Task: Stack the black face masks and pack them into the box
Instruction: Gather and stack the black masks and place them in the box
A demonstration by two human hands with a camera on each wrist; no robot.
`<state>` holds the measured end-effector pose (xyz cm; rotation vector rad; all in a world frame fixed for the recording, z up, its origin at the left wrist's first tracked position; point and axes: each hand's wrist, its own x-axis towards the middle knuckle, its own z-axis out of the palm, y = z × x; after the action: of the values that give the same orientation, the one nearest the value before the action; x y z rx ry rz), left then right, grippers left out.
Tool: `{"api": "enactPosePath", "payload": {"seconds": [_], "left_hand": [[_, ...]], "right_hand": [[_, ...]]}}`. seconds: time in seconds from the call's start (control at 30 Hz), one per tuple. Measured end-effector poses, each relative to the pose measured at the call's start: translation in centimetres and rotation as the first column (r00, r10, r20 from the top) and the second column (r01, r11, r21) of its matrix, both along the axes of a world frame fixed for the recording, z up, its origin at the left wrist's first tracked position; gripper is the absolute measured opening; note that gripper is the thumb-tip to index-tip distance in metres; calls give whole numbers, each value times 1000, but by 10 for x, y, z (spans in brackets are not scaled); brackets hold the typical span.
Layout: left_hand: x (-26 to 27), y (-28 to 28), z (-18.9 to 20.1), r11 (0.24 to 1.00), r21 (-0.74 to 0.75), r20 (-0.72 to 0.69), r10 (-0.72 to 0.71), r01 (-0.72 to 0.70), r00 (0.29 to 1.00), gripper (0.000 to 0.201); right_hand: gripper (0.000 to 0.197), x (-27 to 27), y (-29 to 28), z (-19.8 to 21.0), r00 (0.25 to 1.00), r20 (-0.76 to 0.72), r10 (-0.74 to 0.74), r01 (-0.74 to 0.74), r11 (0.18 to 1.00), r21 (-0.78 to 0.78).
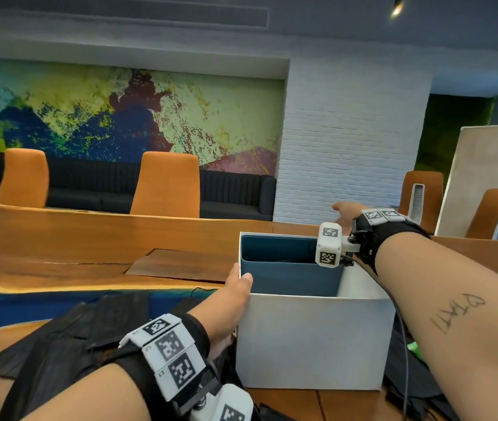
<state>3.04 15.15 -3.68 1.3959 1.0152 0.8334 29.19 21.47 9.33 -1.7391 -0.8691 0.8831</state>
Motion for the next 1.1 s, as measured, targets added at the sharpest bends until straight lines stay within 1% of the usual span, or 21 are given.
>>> {"api": "enactPosePath", "payload": {"seconds": [0.07, 0.13, 0.17, 0.23, 0.27, 0.33, 0.43, 0.47, 0.57, 0.63, 0.67, 0.73, 0.8, 0.83, 0.9, 0.97, 1.0, 1.1], "left_hand": [[-1, -4, 2, 1000, -6, -23, -15, 15, 1000, 69], [-1, -7, 7, 999, -16, -26, -34, 34, 999, 69], [-2, -8, 7, 999, -14, -24, -44, 44, 999, 69], [-4, -9, 8, 999, -26, -16, -48, 47, 999, 66], [-5, -10, 8, 998, -35, -22, -47, 46, 999, 64], [-6, -16, 11, 998, -44, -2, -43, 43, 999, 60], [-6, -21, 17, 999, -38, 37, -35, 36, 999, 45], [-7, -23, 18, 999, -37, 52, -18, 20, 998, 43], [-8, -32, 24, 998, -56, 25, 40, -39, 999, 51], [-13, -41, 29, 994, -72, 30, 87, -85, 996, 45], [-17, -47, 33, 992, -98, 30, 88, -85, 996, 41], [-27, -59, 37, 991, -134, 21, 32, -29, 999, 41], [-41, -72, 38, 993, -120, -35, -24, 20, 999, 49], [-47, -77, 37, 993, -112, -77, -31, 23, 997, 50], [-59, -85, 35, 994, -114, -146, -16, 0, 989, 47], [-66, -89, 31, 994, -97, -218, 25, -48, 976, 43], [-68, -90, 30, 994, -78, -267, 51, -75, 962, 40], [-64, -93, 29, 995, -30, -427, 78, -100, 901, 38]], "right_hand": [[52, 2, -4, 3, 1000, 1, -4, 4, 1000, -14], [55, 6, -8, 5, 1000, 14, 25, -25, 1000, -13], [55, 6, -13, 7, 999, 15, 35, -35, 999, -17], [50, 8, -24, 13, 997, -47, 61, -61, 998, -13], [51, 10, -32, 18, 993, -88, 84, -82, 996, 21], [56, 17, -49, 28, 987, -114, 116, -112, 993, 45], [51, 23, -86, 45, 982, -138, 127, -114, 989, 99], [48, 21, -101, 52, 981, -142, 134, -117, 986, 117], [43, 11, -146, 61, 986, -72, 148, -135, 978, 162], [39, 2, -172, 57, 985, 41, 168, -172, 971, 164], [38, -4, -184, 54, 977, 102, 189, -204, 966, 156], [37, -18, -204, 43, 944, 196, 264, -288, 952, 101], [35, -35, -221, 28, 892, 242, 381, -390, 921, -13], [34, -44, -227, 20, 856, 263, 445, -438, 895, -86], [35, -62, -236, 3, 761, 326, 561, -503, 827, -250], [33, -76, -236, -17, 666, 367, 649, -517, 757, -400], [32, -81, -234, -27, 630, 376, 679, -510, 727, -459], [26, -92, -222, -57, 548, 415, 727, -464, 676, -572]]}}
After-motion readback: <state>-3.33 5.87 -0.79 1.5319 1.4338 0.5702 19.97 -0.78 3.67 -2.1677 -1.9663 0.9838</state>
